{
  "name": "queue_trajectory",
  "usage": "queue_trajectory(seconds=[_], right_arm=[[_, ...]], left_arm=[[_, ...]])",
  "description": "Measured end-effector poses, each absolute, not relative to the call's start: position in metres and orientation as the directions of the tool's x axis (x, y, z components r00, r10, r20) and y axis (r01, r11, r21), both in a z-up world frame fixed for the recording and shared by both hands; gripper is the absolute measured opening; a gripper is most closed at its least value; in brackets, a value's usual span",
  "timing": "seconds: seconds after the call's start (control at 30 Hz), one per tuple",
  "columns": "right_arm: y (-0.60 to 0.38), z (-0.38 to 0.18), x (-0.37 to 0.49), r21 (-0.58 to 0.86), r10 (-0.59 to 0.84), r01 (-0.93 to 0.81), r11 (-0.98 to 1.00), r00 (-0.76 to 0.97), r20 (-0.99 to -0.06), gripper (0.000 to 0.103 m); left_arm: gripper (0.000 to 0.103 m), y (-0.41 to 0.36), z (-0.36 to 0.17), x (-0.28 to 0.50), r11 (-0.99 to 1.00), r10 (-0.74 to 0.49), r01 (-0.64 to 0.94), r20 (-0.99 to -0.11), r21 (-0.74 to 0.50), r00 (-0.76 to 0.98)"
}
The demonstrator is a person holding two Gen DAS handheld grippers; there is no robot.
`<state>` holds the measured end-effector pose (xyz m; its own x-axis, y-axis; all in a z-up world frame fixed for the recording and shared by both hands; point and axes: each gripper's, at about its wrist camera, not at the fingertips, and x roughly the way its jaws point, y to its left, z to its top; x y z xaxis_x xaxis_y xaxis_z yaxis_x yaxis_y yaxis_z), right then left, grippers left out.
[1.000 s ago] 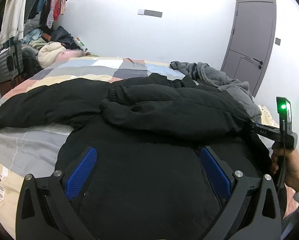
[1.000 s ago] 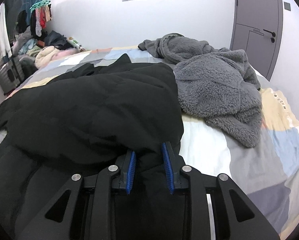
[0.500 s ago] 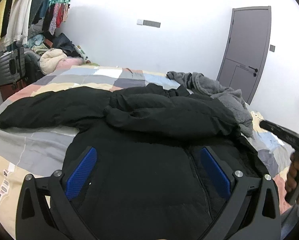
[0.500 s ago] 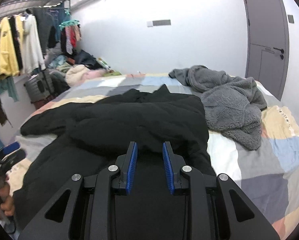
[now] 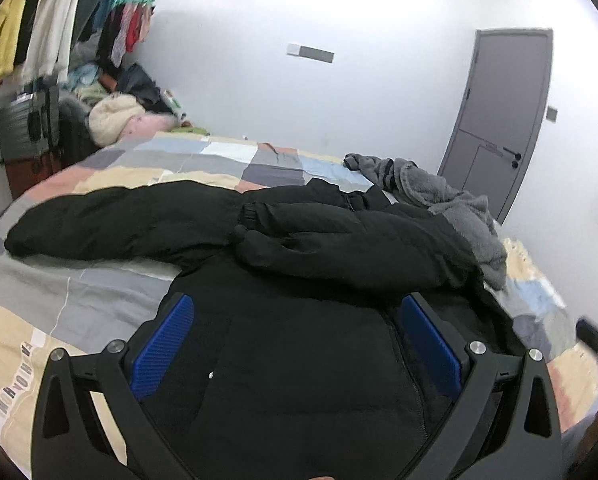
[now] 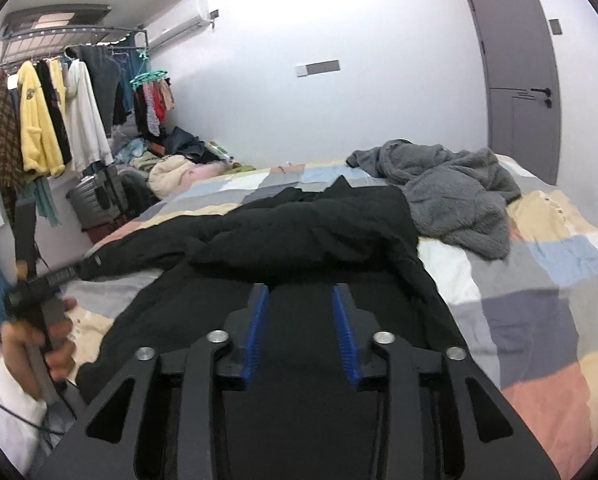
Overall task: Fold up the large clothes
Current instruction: 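Grasp the other sleeve cuff with the left tool and lift it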
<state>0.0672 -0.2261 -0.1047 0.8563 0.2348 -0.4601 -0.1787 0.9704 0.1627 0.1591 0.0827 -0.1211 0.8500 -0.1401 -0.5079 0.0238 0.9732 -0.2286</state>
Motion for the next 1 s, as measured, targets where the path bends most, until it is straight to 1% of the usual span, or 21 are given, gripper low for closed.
queue_trajectory(seconds=[0.03, 0.07, 0.1, 0.13, 0.17, 0.23, 0.33, 0.4, 0.43, 0.47, 0.5, 0.63, 0.67, 0.73, 0.8, 0.9, 1.0], right_arm=[[-0.228, -0.104, 0.068, 0.159, 0.220, -0.164, 0.974, 0.862, -0.458, 0.044], [-0.229, -0.103, 0.068, 0.159, 0.207, -0.150, 0.976, 0.867, -0.453, 0.052], [-0.231, -0.102, 0.070, 0.161, 0.194, -0.135, 0.978, 0.873, -0.448, 0.065], [-0.232, -0.102, 0.070, 0.164, 0.186, -0.124, 0.979, 0.876, -0.445, 0.070], [-0.234, -0.103, 0.070, 0.167, 0.186, -0.123, 0.978, 0.876, -0.445, 0.074], [-0.233, -0.106, 0.073, 0.159, 0.187, -0.127, 0.979, 0.869, -0.458, 0.074], [-0.228, -0.109, 0.072, 0.138, 0.180, -0.130, 0.982, 0.870, -0.460, 0.077], [-0.226, -0.109, 0.069, 0.138, 0.195, -0.148, 0.979, 0.870, -0.452, 0.085], [-0.224, -0.108, 0.069, 0.126, 0.190, -0.149, 0.981, 0.874, -0.447, 0.087], [-0.222, -0.109, 0.068, 0.113, 0.182, -0.146, 0.983, 0.877, -0.445, 0.092], [-0.221, -0.110, 0.068, 0.107, 0.179, -0.146, 0.983, 0.877, -0.447, 0.094], [-0.219, -0.117, 0.076, 0.125, 0.186, -0.143, 0.982, 0.856, -0.482, 0.096], [-0.218, -0.120, 0.078, 0.136, 0.185, -0.135, 0.981, 0.850, -0.492, 0.100], [-0.212, -0.124, 0.082, 0.149, 0.189, -0.130, 0.980, 0.839, -0.511, 0.102], [-0.205, -0.127, 0.089, 0.146, 0.180, -0.120, 0.982, 0.830, -0.528, 0.102], [-0.196, -0.129, 0.102, 0.128, 0.151, -0.096, 0.987, 0.826, -0.543, 0.102], [-0.189, -0.133, 0.117, 0.117, 0.128, -0.074, 0.990, 0.814, -0.566, 0.102]], left_arm=[[0.103, 0.090, -0.118, 0.161, 0.968, -0.152, 0.024, -0.507, -0.250, 0.849], [0.103, 0.096, -0.117, 0.163, 0.961, -0.171, 0.030, -0.505, -0.275, 0.846], [0.103, 0.103, -0.115, 0.166, 0.955, -0.188, 0.037, -0.508, -0.293, 0.841], [0.103, 0.113, -0.111, 0.171, 0.955, -0.196, 0.041, -0.519, -0.295, 0.832], [0.103, 0.118, -0.108, 0.174, 0.957, -0.192, 0.038, -0.525, -0.288, 0.829], [0.103, 0.145, -0.098, 0.185, 0.964, -0.153, 0.006, -0.536, -0.266, 0.830], [0.103, 0.194, -0.090, 0.198, 0.955, -0.116, -0.053, -0.535, -0.291, 0.837], [0.103, 0.226, -0.090, 0.206, 0.947, -0.088, -0.098, -0.538, -0.307, 0.838], [0.103, 0.248, -0.092, 0.211, 0.940, -0.057, -0.138, -0.539, -0.313, 0.840], [0.103, 0.263, -0.093, 0.214, 0.934, -0.037, -0.164, -0.542, -0.318, 0.840], [0.103, 0.290, -0.098, 0.220, 0.915, -0.012, -0.211, -0.548, -0.343, 0.837], [0.103, 0.371, -0.127, 0.226, 0.813, -0.006, -0.307, -0.535, -0.494, 0.845], [0.102, 0.392, -0.137, 0.226, 0.779, -0.005, -0.329, -0.529, -0.535, 0.849], [0.101, 0.423, -0.156, 0.228, 0.722, 0.001, -0.357, -0.515, -0.593, 0.857], [0.101, 0.449, -0.175, 0.232, 0.685, 0.039, -0.397, -0.513, -0.611, 0.857], [0.101, 0.480, -0.210, 0.241, 0.609, 0.023, -0.424, -0.520, -0.670, 0.854], [0.100, 0.500, -0.240, 0.248, 0.552, 0.021, -0.453, -0.531, -0.700, 0.847]])
